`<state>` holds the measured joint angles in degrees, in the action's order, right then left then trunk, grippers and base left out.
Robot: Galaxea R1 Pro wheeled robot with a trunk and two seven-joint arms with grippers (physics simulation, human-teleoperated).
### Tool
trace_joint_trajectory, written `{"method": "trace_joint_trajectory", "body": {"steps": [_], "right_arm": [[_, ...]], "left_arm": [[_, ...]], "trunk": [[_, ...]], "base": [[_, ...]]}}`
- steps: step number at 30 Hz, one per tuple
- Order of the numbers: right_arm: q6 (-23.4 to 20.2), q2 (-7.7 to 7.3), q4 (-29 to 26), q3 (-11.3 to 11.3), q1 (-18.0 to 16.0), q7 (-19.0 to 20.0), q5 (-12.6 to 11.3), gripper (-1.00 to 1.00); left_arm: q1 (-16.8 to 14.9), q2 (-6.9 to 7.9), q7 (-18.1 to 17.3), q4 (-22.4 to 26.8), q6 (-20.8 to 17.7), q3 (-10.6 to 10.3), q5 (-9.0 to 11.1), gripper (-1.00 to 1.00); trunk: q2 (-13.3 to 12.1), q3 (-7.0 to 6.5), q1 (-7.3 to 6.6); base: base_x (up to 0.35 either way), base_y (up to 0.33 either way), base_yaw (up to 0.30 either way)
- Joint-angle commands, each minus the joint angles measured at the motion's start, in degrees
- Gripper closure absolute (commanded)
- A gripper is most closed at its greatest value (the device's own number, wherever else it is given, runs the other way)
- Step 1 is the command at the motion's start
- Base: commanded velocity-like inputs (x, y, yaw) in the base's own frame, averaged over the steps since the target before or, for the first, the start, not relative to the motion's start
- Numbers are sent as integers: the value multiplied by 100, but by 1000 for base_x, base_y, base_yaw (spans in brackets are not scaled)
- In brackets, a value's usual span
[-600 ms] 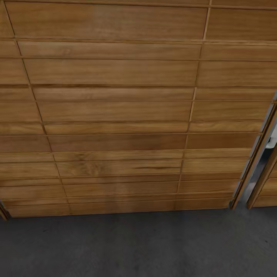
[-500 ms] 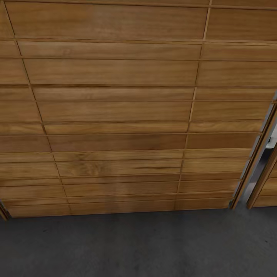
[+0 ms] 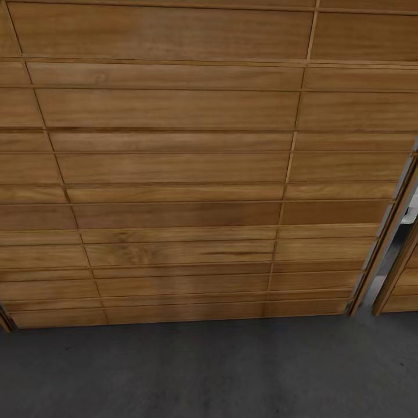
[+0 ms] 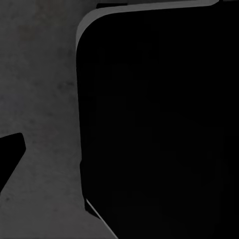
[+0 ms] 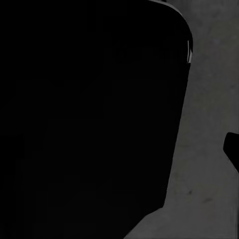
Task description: Move the two storage containers from the living room to the garage. In the garage, place one container on the floor and stack the other container on top of it (either order is fine).
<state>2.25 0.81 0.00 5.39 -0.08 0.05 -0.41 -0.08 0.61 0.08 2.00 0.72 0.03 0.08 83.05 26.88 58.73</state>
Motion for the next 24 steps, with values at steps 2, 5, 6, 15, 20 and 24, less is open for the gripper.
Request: {"method": "trace_joint_trajectory", "body": {"steps": [2, 5, 6, 15, 20, 24], "right_arm": [[18, 12, 0, 108, -1, -2, -13, -100], [20, 16, 0, 205, -1, 2, -15, -100], [20, 16, 0, 237, -1, 2, -15, -100], [193, 34, 0, 527, -1, 59, -21, -100], [254, 75, 0, 2177, -1, 72, -21, -100], [258, 84, 0, 2178, -1, 72, -21, -100]], "left_arm": [[-1, 0, 1, 2, 8, -7, 1, -100], [-1, 0, 1, 3, 8, -10, 0, -100], [-1, 0, 1, 3, 8, -7, 0, -100], [-1, 0, 1, 3, 8, -7, 0, -100], [-1, 0, 1, 3, 8, -5, 0, -100], [-1, 0, 1, 3, 8, -9, 0, -100]], "trunk": [[3, 5, 0], [3, 5, 0], [3, 5, 0], [3, 5, 0], [3, 5, 0], [3, 5, 0]], "base": [[0, 0, 0], [0, 0, 0], [0, 0, 0], [0, 0, 97], [0, 0, 262], [0, 0, 276]]}}
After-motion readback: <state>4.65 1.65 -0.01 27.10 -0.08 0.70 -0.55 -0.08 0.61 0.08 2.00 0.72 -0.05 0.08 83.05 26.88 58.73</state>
